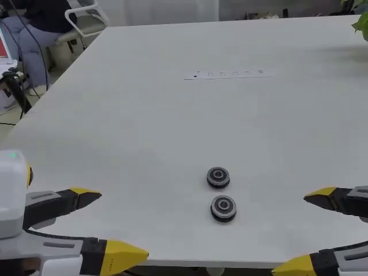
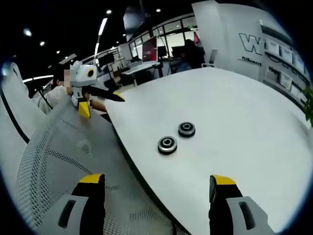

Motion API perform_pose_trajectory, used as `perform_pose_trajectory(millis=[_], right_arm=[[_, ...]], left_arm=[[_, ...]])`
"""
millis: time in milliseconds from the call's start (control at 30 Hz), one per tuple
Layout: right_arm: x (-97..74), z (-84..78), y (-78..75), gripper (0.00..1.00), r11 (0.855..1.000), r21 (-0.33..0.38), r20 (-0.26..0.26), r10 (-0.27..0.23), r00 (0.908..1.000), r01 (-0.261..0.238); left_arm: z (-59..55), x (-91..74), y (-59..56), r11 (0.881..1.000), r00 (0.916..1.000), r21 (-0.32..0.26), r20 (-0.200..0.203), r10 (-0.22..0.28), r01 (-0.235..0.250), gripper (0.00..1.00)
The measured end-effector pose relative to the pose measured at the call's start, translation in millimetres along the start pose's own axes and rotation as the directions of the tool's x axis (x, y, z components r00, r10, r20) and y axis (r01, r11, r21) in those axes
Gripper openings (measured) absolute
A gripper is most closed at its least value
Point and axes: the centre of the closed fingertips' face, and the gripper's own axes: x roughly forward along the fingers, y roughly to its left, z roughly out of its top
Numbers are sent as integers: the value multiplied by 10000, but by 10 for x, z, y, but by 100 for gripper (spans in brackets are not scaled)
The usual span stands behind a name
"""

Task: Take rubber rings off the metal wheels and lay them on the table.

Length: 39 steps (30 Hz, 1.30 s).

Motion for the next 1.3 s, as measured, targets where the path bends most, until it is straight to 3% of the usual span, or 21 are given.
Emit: perform_pose_trajectory(millis=[767,800,867,1000,1167,1300], right_arm=[[-2,37,23,88,9997,215,192,116,9997,-120],[1,43,44,88,9995,213,212,244,9995,-248],[3,53,50,88,9994,168,194,288,9994,-291],[-32,167,63,89,9995,-162,463,287,9985,-280],[-111,413,91,88,9990,-146,1099,433,9930,-419],[-199,642,101,86,9977,-561,1586,460,9863,-375]], left_arm=[[25,1,-12,9998,10000,172,-59,-23,24,92],[53,-5,-23,9997,10000,232,8,-37,37,92],[173,-23,-75,9984,9982,510,539,-258,230,92],[249,-48,-60,9992,9972,356,718,-191,166,92],[413,-68,-123,9957,9950,869,908,-409,330,92],[601,-91,-219,9884,9856,1327,1415,-925,737,91]])
